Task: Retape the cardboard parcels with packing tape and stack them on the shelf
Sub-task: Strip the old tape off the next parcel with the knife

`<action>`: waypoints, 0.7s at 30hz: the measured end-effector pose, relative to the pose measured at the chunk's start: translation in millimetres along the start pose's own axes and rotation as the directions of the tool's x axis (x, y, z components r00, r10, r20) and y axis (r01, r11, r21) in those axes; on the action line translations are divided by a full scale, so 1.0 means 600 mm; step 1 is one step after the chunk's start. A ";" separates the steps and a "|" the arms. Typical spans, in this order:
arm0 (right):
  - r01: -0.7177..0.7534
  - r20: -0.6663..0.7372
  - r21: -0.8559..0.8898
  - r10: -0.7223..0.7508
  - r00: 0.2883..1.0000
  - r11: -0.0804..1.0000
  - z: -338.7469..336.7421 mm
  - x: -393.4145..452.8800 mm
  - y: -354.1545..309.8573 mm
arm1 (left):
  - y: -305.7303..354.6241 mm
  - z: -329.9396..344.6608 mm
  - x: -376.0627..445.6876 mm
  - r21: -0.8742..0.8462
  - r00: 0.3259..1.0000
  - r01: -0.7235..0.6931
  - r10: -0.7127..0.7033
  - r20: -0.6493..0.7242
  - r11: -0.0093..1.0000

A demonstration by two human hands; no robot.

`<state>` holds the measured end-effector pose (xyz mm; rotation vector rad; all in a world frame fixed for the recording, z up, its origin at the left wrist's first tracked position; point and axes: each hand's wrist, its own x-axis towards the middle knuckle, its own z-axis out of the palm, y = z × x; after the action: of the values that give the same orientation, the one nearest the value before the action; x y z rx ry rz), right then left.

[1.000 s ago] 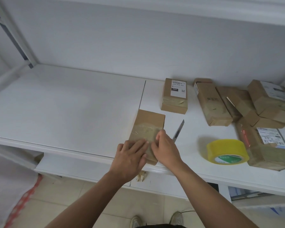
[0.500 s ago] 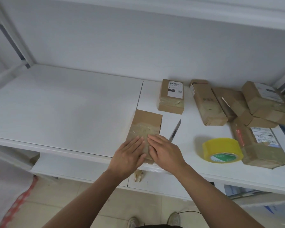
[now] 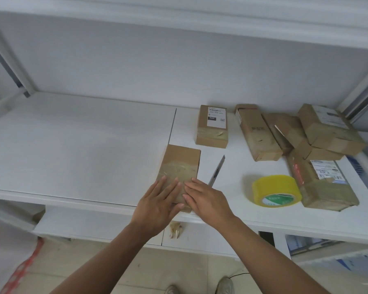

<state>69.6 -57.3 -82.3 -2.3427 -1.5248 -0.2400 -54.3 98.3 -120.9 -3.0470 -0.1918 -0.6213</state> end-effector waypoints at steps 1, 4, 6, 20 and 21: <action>-0.004 -0.006 -0.005 0.004 1.000 1.000 -0.002 -0.001 0.000 | 0.000 -0.001 0.000 -0.003 1.000 0.011 -0.011 0.011 1.000; 0.013 -0.029 -0.012 -0.014 0.999 1.000 -0.009 -0.007 0.006 | 0.008 -0.001 0.000 -0.018 0.998 0.047 -0.046 0.053 0.999; 0.030 -0.009 -0.017 -0.030 1.000 0.999 -0.017 -0.010 0.012 | 0.014 -0.002 -0.001 -0.038 0.994 0.081 -0.078 0.076 0.996; -0.386 0.075 -0.287 0.422 0.903 0.877 -0.169 -0.046 0.213 | 0.089 -0.031 0.063 -0.234 0.878 0.477 -0.450 0.163 0.847; -0.406 0.137 -0.315 0.464 0.875 0.858 -0.183 -0.049 0.226 | 0.112 -0.038 0.072 -0.234 0.907 0.421 -0.408 0.104 0.876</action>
<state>185.0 -172.8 -14.6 -2.9458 -1.0381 -0.0979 -15.2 35.5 -83.0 -3.2875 -0.8536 -0.6246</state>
